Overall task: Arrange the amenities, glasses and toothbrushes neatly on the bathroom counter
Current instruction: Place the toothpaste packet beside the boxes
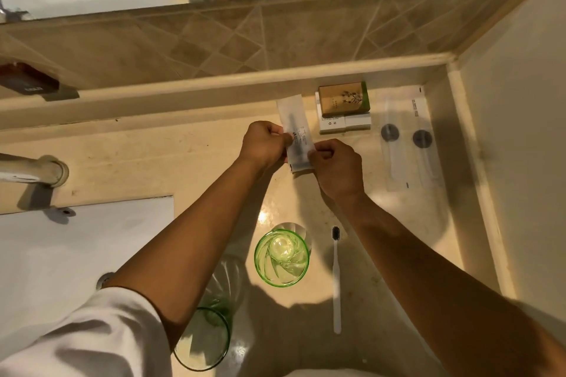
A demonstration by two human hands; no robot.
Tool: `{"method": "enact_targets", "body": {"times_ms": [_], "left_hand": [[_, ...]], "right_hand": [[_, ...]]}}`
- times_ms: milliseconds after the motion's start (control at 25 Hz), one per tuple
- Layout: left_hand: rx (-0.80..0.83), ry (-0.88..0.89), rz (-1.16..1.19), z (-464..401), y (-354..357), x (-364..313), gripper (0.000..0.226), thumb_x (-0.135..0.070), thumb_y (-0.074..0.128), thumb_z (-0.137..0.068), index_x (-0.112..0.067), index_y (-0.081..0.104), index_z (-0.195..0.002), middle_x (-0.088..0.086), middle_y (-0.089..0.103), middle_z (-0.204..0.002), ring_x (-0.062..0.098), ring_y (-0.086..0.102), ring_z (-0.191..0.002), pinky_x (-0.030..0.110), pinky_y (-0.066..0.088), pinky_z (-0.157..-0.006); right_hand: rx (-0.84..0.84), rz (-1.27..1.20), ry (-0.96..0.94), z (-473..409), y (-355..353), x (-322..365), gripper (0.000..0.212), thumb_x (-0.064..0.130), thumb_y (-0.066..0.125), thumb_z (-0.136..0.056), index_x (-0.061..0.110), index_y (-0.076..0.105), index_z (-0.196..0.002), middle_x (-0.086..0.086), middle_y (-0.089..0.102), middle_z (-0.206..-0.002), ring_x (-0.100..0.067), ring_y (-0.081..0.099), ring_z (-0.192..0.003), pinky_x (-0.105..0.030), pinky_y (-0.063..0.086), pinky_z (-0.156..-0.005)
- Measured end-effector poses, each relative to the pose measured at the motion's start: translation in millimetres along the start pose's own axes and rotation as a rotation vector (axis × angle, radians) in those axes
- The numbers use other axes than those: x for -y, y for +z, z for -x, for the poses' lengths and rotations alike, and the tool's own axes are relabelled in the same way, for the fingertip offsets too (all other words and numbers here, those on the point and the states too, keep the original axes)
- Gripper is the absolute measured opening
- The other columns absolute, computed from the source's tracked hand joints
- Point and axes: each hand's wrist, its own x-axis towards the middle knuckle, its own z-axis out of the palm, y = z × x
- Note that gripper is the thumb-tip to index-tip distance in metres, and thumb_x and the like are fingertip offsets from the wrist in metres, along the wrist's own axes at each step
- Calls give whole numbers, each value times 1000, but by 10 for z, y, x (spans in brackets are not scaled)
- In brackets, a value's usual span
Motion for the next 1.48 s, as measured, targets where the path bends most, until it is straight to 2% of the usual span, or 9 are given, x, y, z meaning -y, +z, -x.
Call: {"method": "enact_targets", "body": {"times_ms": [120,240,440,600,760,1080,1240,1360,1480], "left_hand": [[-58,158,-243,-44,6,-12,13,-18,69,-92,-6,69,-88,15,74,-76,26,69,-61,32,56,-63],[-111,269,-399,-63,-30,-11,19,-26,69,-92,-7,70,-93,9,72,-85,24,65,-79,28,47,-71],[-144,258,-269,-110,-28,-120,39,-42,66,-95,-6,70,-109,6,71,-91,22,65,-83,31,50,-77],[-165,174,-199,-227,23,-258,33,-31,64,-98,0,71,-89,9,69,-81,16,59,-62,23,42,-62],[-213,127,-203,-309,21,-243,28,-25,62,-100,1,71,-93,11,69,-93,22,60,-81,22,40,-71],[-350,451,-452,-190,-144,-161,32,-37,56,-100,-7,65,-103,12,69,-102,29,63,-94,37,49,-81],[-33,845,-844,23,-212,95,41,-32,57,-99,-8,62,-131,14,61,-134,30,55,-125,42,48,-104],[107,731,-960,78,-231,225,72,-42,62,-95,-7,40,-154,15,34,-163,31,32,-151,40,30,-125],[108,681,-965,102,-214,251,83,-48,62,-94,-6,30,-158,15,21,-169,30,20,-157,36,20,-129]], "right_hand": [[-50,17,1,-9,39,26,20,33,69,-89,16,72,-100,2,75,-94,-13,68,-84,-27,55,-78],[-51,29,20,0,60,0,22,36,69,-90,18,68,-102,2,75,-99,-14,68,-87,-31,58,-83],[-38,61,-14,56,78,-31,27,34,70,-90,20,64,-112,2,73,-104,-14,69,-92,-37,58,-91],[-15,50,4,26,84,-9,33,31,72,-89,20,62,-119,1,72,-112,-15,69,-98,-38,56,-96],[12,54,20,-2,83,-19,31,30,72,-90,19,64,-118,1,71,-116,-16,69,-101,-40,57,-96],[-75,57,-89,57,118,-78,33,35,68,-91,19,62,-119,2,67,-113,-13,65,-100,-35,58,-92],[-54,119,-228,86,79,-173,33,30,65,-94,21,60,-125,1,60,-112,-10,60,-96,-30,56,-86],[18,171,-250,75,62,-199,39,33,60,-96,29,55,-135,7,57,-102,-6,55,-89,-19,49,-79],[44,205,-261,43,59,-186,43,36,59,-97,34,51,-138,8,57,-102,-4,55,-89,-9,39,-77]]}}
